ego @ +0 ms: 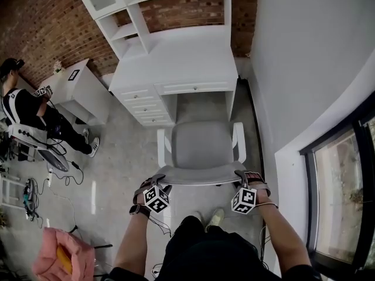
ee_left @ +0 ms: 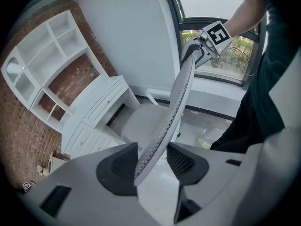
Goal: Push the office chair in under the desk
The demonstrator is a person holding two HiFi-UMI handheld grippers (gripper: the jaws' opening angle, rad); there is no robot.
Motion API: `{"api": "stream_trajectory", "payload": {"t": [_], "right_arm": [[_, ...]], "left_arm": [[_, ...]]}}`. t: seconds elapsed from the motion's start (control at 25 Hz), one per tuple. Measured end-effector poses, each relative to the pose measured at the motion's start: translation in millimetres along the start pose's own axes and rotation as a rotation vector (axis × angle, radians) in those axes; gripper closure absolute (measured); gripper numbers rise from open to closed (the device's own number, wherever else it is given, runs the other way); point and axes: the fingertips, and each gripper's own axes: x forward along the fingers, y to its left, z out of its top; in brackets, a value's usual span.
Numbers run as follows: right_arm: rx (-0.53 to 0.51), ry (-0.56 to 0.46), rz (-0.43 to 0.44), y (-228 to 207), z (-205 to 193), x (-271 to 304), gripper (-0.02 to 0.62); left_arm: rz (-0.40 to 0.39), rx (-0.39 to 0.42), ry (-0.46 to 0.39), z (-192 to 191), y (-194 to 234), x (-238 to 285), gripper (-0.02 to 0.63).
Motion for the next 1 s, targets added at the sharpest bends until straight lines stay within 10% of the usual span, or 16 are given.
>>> {"api": "stream_trajectory", "payload": {"t": [1.0], "right_arm": [[0.042, 0.026, 0.008, -119.1, 20.5, 92.0, 0.436]], "left_arm": [[-0.01, -0.005, -0.02, 42.7, 139.4, 65.9, 0.414]]}}
